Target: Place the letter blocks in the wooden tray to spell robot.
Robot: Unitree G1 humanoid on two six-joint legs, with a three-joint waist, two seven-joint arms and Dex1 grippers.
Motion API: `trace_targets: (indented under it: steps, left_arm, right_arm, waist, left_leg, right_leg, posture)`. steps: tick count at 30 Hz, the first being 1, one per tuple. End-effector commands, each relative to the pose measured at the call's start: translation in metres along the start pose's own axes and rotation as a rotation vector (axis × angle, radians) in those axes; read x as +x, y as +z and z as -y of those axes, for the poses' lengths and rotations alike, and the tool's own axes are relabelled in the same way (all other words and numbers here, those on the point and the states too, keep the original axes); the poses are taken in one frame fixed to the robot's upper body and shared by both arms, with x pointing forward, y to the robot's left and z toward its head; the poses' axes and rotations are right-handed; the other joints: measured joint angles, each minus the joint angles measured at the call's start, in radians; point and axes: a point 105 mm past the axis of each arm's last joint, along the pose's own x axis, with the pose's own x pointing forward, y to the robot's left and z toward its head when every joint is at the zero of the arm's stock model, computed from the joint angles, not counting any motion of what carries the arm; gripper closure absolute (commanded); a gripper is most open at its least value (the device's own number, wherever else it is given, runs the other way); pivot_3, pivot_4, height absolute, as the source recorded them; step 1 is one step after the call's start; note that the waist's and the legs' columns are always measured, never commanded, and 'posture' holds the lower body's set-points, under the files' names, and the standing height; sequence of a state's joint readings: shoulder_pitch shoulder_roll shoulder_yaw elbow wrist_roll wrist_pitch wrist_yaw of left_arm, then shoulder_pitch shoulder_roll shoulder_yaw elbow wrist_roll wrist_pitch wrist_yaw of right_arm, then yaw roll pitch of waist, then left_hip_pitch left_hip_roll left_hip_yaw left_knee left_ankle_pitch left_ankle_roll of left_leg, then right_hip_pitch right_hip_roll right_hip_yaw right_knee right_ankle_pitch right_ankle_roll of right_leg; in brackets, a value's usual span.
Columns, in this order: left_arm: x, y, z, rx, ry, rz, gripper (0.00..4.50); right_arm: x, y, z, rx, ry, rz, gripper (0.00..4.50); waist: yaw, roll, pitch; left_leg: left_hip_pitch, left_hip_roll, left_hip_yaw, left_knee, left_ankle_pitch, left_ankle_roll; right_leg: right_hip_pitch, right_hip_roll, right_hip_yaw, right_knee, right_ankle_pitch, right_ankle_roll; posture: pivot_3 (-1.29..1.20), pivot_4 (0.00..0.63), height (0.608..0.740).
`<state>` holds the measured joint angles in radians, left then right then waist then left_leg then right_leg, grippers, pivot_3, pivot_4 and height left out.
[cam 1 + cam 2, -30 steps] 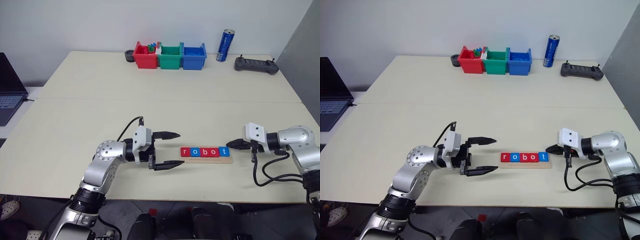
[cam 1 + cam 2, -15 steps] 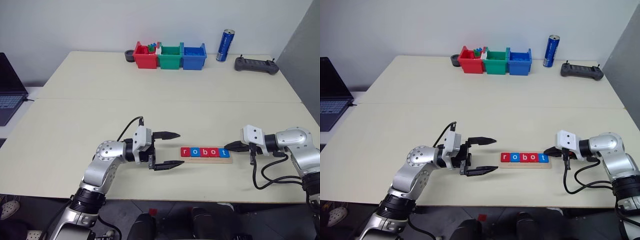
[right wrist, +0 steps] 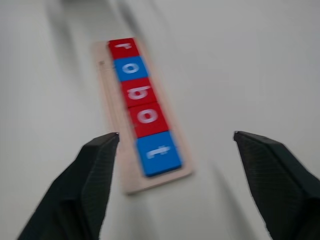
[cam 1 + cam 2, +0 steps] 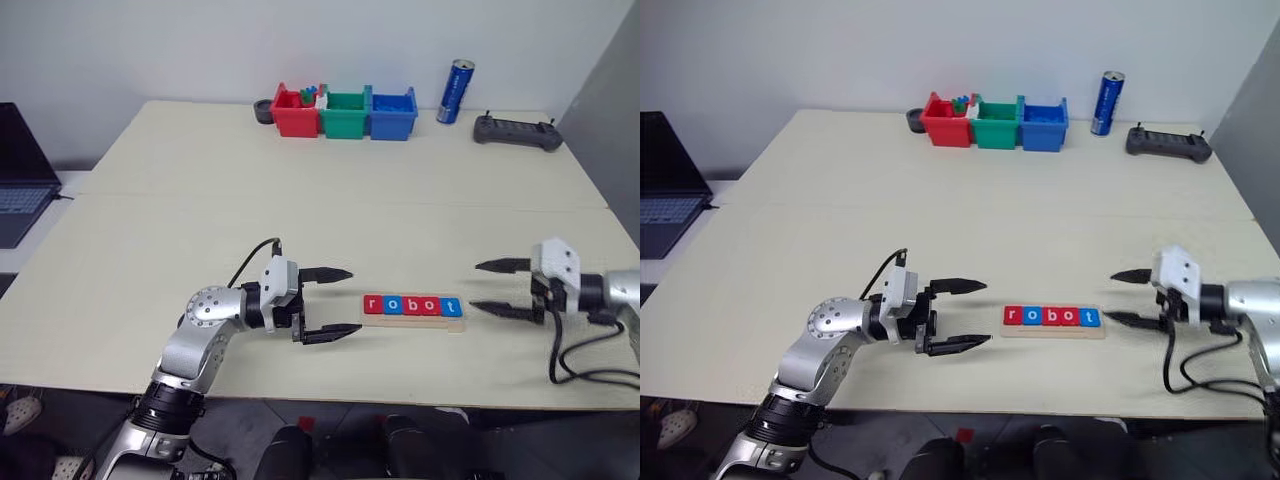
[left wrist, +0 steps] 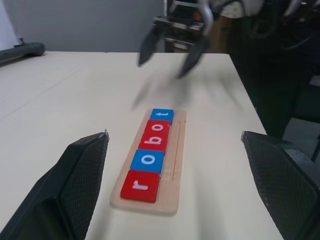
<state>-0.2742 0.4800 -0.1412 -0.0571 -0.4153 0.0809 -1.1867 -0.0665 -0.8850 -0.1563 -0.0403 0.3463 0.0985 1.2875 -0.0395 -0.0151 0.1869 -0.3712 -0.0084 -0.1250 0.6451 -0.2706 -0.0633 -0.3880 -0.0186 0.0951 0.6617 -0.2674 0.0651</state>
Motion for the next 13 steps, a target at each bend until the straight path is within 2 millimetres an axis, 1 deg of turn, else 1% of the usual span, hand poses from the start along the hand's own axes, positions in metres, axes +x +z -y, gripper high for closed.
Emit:
trace_targets:
  steps: [1, 7, 13]
  left_arm:
    - [-0.001, 0.007, -0.004, 0.058, 0.033, -0.007, 0.0]
    - [-0.001, -0.001, -0.006, 0.088, 0.06, -0.058, 0.0]
    - [0.0, -0.006, -0.008, 0.104, 0.062, -0.085, 0.0]
  right_arm:
    - [-0.003, 0.015, -0.006, -0.069, -0.022, 0.061, 0.03]
    - [-0.001, 0.014, -0.013, -0.1, -0.039, 0.08, 0.03]
    - [0.002, 0.019, -0.014, -0.12, -0.032, 0.095, 0.03]
  waist:
    - [0.0, 0.0, 0.0]
    - [-0.005, 0.0, 0.0]
    - [-0.004, 0.0, 0.0]
  left_leg:
    - [0.0, 0.0, 0.001, 0.0, 0.0, 0.0]
    - [0.004, 0.001, 0.003, 0.0, 0.0, 0.0]
    - [0.003, 0.001, 0.003, 0.0, 0.0, 0.0]
  right_leg:
    - [0.0, 0.0, 0.001, 0.0, 0.0, 0.0]
    - [0.002, 0.0, 0.002, 0.0, -0.001, 0.002]
    - [0.002, 0.0, 0.002, 0.0, 0.0, 0.0]
  posture:
    - [0.0, 0.15, 0.74]
    - [0.0, 0.15, 0.74]
    - [0.0, 0.15, 0.74]
